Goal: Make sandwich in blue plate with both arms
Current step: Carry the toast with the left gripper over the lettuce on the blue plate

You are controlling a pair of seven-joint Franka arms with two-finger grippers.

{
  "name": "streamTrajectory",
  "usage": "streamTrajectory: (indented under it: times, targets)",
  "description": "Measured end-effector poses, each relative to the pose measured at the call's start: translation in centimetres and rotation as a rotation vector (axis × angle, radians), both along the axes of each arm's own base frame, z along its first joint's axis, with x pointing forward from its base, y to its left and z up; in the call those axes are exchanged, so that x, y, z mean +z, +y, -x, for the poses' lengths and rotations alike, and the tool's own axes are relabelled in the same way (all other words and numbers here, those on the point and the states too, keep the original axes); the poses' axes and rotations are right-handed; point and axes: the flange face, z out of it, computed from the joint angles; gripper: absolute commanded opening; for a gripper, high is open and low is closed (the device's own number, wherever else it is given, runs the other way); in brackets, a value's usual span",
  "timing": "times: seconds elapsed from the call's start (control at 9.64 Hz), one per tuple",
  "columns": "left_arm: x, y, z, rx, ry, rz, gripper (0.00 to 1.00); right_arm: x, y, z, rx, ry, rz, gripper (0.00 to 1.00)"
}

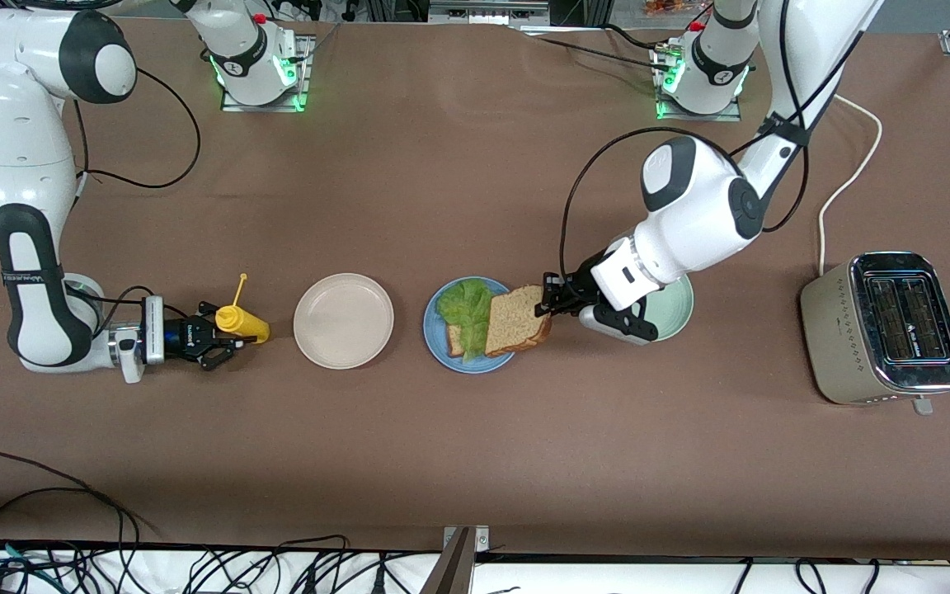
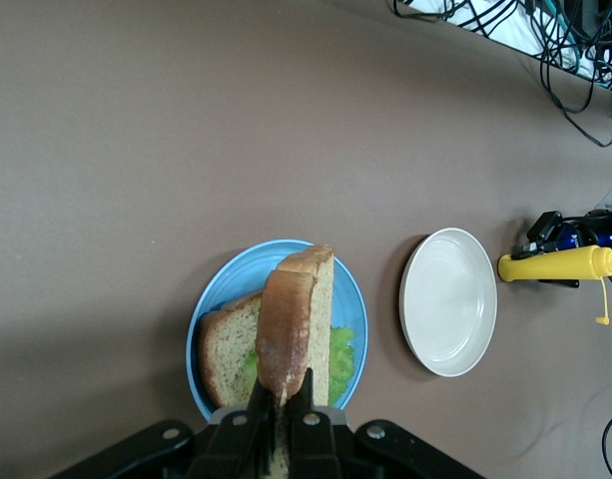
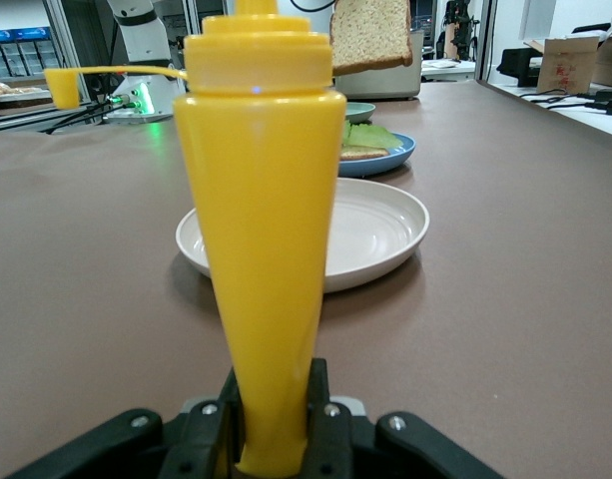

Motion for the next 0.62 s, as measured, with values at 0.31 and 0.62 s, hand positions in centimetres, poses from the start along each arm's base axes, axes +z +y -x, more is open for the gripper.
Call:
streamTrajectory:
  times: [0.31, 0.62]
  targets:
    - [-2.5, -1.0, -0.2, 0.028, -0.001, 0.027, 0.0, -0.2, 0.0, 0.0, 0.0, -0.004, -0.002, 0.59]
    - [-5.3, -1.1, -0.7, 0.071, 0.004, 0.046, 0.0, -0.3, -0.1, 0.0, -0.001, -0.004, -0.001, 1.0]
